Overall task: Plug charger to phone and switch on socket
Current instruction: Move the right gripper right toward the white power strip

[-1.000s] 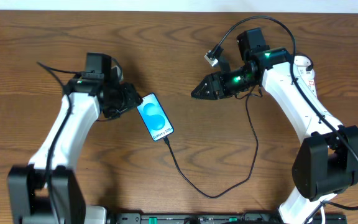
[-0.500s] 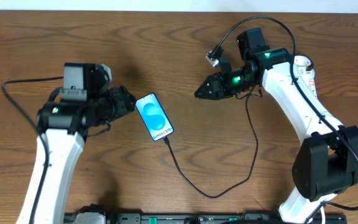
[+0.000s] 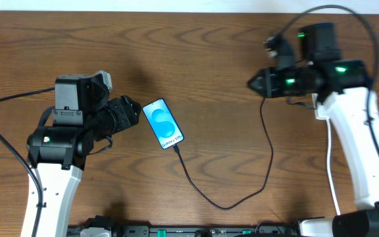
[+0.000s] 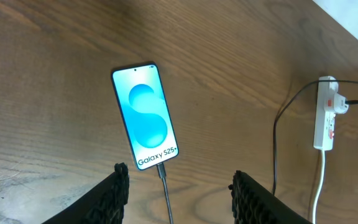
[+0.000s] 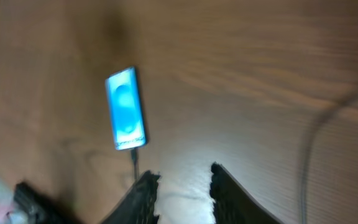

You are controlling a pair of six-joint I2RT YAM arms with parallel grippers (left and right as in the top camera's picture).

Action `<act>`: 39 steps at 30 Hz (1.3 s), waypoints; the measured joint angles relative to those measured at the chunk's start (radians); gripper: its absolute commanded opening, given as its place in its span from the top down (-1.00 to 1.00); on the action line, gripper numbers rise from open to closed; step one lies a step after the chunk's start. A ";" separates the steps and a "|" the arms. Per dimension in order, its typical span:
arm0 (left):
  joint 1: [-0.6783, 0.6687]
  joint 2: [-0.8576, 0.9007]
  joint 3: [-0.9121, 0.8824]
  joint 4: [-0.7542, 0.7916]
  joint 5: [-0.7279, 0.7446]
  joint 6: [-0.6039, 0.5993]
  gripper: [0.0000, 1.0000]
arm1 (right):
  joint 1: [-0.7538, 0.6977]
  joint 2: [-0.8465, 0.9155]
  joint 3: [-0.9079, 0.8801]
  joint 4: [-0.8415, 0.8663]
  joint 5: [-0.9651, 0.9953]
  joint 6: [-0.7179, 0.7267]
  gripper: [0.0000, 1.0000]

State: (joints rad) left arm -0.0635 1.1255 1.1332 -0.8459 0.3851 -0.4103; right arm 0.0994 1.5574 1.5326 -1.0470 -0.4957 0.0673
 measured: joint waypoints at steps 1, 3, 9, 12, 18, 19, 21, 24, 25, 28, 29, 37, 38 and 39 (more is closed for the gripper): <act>0.000 0.000 0.000 0.000 0.000 0.003 -0.24 | -0.035 -0.006 0.000 -0.011 0.007 0.004 0.77; 0.000 0.000 0.000 0.000 -0.003 0.005 -0.29 | -0.096 -0.008 0.000 -0.024 0.020 0.006 0.90; 0.000 0.000 0.000 -0.001 -0.005 0.009 -0.61 | -0.281 -0.008 0.000 -0.041 0.046 0.012 0.98; 0.000 0.000 0.000 -0.001 -0.007 0.016 -0.81 | -0.357 -0.008 0.000 -0.040 0.064 0.011 0.98; 0.000 0.000 0.000 -0.002 -0.007 0.014 -0.85 | -0.483 -0.007 0.000 0.005 0.097 0.008 0.98; 0.000 0.000 0.000 -0.002 -0.007 0.014 -0.85 | -0.496 -0.006 0.000 0.015 0.098 0.007 0.98; 0.000 0.000 0.000 -0.002 -0.007 0.014 -0.86 | -0.520 -0.005 0.000 0.036 0.104 0.006 0.98; 0.000 0.000 0.000 -0.002 -0.007 0.015 -0.86 | -0.543 0.007 0.000 0.064 0.105 0.005 0.98; 0.000 0.000 0.000 -0.002 -0.007 0.015 -0.86 | -0.548 0.016 0.000 0.073 0.107 0.004 0.98; 0.000 0.000 0.000 -0.002 -0.007 0.014 -0.86 | -0.557 0.052 0.000 0.103 0.108 0.003 0.98; 0.000 0.000 0.000 -0.002 -0.007 0.014 -0.86 | -0.558 0.068 0.000 0.115 0.108 0.004 0.98; 0.000 0.000 0.000 -0.003 -0.007 0.014 -0.87 | -0.570 0.192 0.000 0.203 0.109 0.004 0.98; 0.000 0.000 0.000 -0.003 -0.007 0.014 -0.87 | -0.572 0.207 0.000 0.209 0.109 0.004 0.98; 0.000 0.000 0.000 -0.003 -0.007 0.014 -0.86 | -0.575 0.223 0.000 0.212 0.109 0.004 0.98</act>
State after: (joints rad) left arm -0.0635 1.1255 1.1332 -0.8486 0.3779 -0.3958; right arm -0.4751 1.7802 1.5322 -0.8349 -0.3862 0.0711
